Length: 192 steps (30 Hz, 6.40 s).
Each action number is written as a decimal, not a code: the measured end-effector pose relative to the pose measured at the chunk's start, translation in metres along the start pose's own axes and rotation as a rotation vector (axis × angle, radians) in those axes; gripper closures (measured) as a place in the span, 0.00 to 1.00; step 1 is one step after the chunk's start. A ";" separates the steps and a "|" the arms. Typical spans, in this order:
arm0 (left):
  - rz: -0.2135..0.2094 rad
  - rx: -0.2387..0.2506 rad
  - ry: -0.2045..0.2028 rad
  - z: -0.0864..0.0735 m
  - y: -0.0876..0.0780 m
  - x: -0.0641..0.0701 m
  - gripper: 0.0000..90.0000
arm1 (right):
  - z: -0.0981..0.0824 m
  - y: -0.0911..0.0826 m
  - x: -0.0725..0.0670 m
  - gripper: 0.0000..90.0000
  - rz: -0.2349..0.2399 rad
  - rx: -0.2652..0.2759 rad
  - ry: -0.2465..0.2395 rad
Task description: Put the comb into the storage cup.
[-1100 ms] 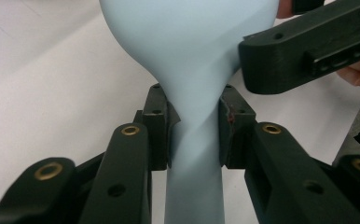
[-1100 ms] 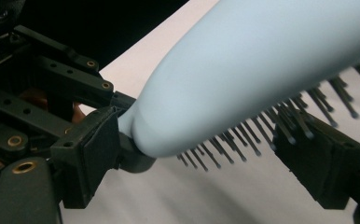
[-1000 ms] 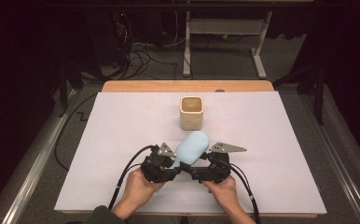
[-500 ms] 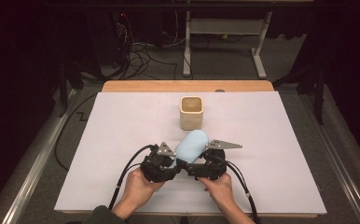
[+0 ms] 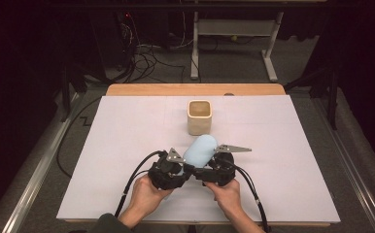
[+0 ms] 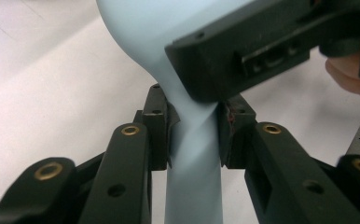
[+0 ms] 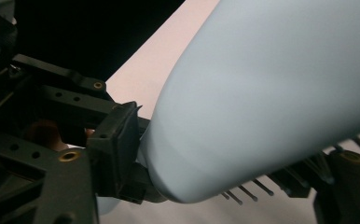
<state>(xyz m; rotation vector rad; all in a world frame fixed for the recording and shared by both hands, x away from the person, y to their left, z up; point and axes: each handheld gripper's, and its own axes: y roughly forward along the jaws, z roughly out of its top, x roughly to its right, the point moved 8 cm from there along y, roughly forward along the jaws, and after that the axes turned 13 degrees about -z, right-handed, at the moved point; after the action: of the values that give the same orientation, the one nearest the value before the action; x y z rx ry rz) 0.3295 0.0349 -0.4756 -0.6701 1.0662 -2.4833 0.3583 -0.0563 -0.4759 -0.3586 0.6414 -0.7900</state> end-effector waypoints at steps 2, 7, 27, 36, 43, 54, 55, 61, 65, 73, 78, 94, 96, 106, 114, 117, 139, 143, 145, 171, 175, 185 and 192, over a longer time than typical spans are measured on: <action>0.000 0.001 0.000 0.000 0.000 0.000 0.77 | 0.001 -0.001 0.000 0.44 0.009 0.001 0.002; 0.004 -0.002 0.002 0.000 0.001 0.000 0.77 | 0.002 -0.003 -0.002 0.50 0.022 -0.001 -0.001; 0.014 0.007 0.019 0.004 -0.001 0.002 0.77 | 0.008 -0.003 -0.006 0.59 0.058 0.005 0.001; 0.003 0.022 0.019 0.005 -0.006 0.002 0.77 | 0.012 -0.005 -0.010 0.62 0.084 -0.008 -0.002; -0.012 0.032 0.015 0.005 -0.009 0.001 0.74 | 0.014 -0.006 -0.012 0.63 0.089 -0.011 -0.013; -0.022 0.078 -0.008 0.003 -0.018 -0.006 0.50 | 0.018 -0.012 -0.006 0.63 0.068 -0.010 -0.025; -0.028 0.077 -0.009 0.002 -0.019 -0.006 0.49 | 0.018 -0.012 -0.006 0.63 0.066 -0.011 -0.025; -0.044 0.121 -0.024 -0.002 -0.027 -0.011 0.44 | 0.020 -0.014 -0.003 0.63 0.052 -0.017 -0.038; -0.018 0.154 -0.035 -0.005 -0.035 -0.016 0.43 | 0.020 -0.015 0.000 0.63 0.041 -0.022 -0.048; 0.006 0.182 -0.041 -0.015 -0.043 -0.024 0.41 | 0.024 -0.019 0.003 0.63 0.033 -0.025 -0.054; 0.010 0.206 -0.039 -0.019 -0.049 -0.028 0.40 | 0.027 -0.022 0.004 0.63 0.028 -0.026 -0.058; 0.077 0.294 -0.075 -0.047 -0.076 -0.048 0.38 | 0.030 -0.029 0.014 0.63 0.008 -0.032 -0.053; 0.088 0.300 -0.079 -0.051 -0.080 -0.052 0.37 | 0.030 -0.030 0.015 0.63 0.002 -0.035 -0.052; 0.156 0.352 -0.091 -0.071 -0.098 -0.065 0.36 | 0.032 -0.034 0.023 0.63 -0.024 -0.039 -0.057; 0.180 0.375 -0.102 -0.083 -0.105 -0.071 0.35 | 0.036 -0.039 0.029 0.63 -0.042 -0.035 -0.057; 0.182 0.376 -0.100 -0.089 -0.105 -0.072 0.35 | 0.035 -0.041 0.030 0.63 -0.049 -0.041 -0.057; 0.247 0.434 -0.157 -0.125 -0.116 -0.087 0.35 | 0.047 -0.054 0.045 0.63 -0.087 -0.041 -0.054; 0.247 0.429 -0.166 -0.129 -0.114 -0.089 0.34 | 0.052 -0.057 0.048 0.63 -0.102 -0.039 -0.059; 0.245 0.428 -0.167 -0.131 -0.113 -0.090 0.34 | 0.055 -0.059 0.050 0.63 -0.106 -0.038 -0.054; 0.263 0.457 -0.213 -0.142 -0.108 -0.099 0.32 | 0.084 -0.057 0.066 0.63 -0.197 -0.041 -0.099; 0.266 0.453 -0.209 -0.143 -0.107 -0.099 0.32 | 0.091 -0.055 0.067 0.63 -0.207 -0.038 -0.107; 0.265 0.445 -0.201 -0.143 -0.104 -0.097 0.32 | 0.108 -0.054 0.069 0.63 -0.229 -0.019 -0.116; 0.266 0.441 -0.196 -0.142 -0.104 -0.098 0.32 | 0.121 -0.052 0.069 0.63 -0.234 -0.007 -0.116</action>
<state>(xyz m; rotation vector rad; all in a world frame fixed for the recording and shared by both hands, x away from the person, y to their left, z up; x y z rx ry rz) 0.3181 0.2331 -0.5114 -0.5745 0.4744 -2.2543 0.4456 -0.1345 -0.3843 -0.4882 0.4987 -0.9828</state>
